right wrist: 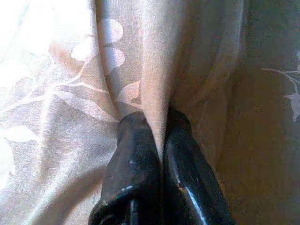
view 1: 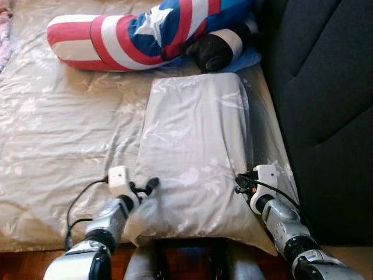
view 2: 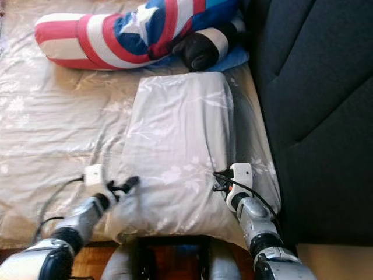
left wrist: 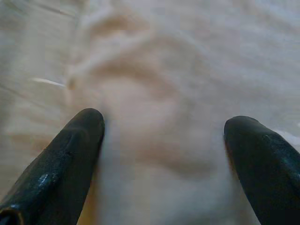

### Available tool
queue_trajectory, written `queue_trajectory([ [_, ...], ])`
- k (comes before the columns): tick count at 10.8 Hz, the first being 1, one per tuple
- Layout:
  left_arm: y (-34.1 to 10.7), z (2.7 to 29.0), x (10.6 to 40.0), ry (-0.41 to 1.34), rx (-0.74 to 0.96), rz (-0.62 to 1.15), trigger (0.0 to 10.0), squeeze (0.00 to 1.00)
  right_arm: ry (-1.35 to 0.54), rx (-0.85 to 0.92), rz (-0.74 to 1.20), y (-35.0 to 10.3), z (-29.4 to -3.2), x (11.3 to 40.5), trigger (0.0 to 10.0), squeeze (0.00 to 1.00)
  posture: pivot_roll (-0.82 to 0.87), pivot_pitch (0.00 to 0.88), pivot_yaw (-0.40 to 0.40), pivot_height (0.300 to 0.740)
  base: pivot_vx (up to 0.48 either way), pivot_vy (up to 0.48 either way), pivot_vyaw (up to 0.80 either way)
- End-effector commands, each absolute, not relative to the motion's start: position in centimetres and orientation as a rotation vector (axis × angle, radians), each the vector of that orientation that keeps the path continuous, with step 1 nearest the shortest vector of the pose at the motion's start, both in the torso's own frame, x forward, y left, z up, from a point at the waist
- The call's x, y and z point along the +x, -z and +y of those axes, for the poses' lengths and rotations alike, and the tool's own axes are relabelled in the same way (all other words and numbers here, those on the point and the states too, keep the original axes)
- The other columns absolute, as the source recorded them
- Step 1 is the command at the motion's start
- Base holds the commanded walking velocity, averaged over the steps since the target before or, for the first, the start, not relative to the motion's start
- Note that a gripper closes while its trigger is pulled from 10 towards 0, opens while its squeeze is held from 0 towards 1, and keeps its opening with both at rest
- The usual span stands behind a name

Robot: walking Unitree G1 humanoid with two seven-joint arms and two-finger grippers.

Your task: Clean up the room

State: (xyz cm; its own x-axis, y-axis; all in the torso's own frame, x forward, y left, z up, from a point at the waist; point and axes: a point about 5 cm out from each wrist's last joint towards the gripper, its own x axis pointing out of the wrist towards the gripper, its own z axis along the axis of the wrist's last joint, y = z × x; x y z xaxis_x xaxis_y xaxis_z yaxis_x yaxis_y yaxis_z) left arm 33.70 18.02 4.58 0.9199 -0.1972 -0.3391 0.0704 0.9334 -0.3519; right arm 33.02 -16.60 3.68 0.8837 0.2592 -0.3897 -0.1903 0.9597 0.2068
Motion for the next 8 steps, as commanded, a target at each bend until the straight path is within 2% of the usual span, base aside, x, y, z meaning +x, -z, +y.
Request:
queue_trajectory([
  [1,-3.0,17.8,32.6,0.142,-0.348,0.452,10.0,0.0,-0.228,0.18,0.554,-0.9,-16.7,30.8,0.0,0.0,-0.1,0.363,-0.014,0.668,0.0,0.0,0.0],
  [2,-2.3,17.3,32.2,0.145,-0.285,0.497,10.0,0.0,-0.231,0.174,0.549,-0.9,-16.7,30.8,0.0,0.0,-0.1,0.373,-0.017,0.668,0.0,0.0,0.0],
  [5,-1.4,17.8,31.4,0.072,-0.236,0.534,10.0,0.0,-0.256,0.168,0.549,-0.7,-16.2,30.6,0.0,0.0,-0.11,0.393,-0.021,0.668,0.0,0.0,0.0],
  [7,-0.8,19.7,30.7,-0.075,-0.21,0.547,10.0,0.0,-0.265,0.178,0.551,-0.4,-15.8,30.2,0.0,0.0,-0.12,0.411,-0.028,0.668,0.0,0.0,0.0],
  [8,-0.6,20.0,30.5,-0.093,-0.218,0.555,10.0,0.0,-0.268,0.179,0.55,-0.4,-15.8,30.1,0.0,0.0,-0.12,0.416,-0.03,0.668,0.0,0.0,0.0],
])
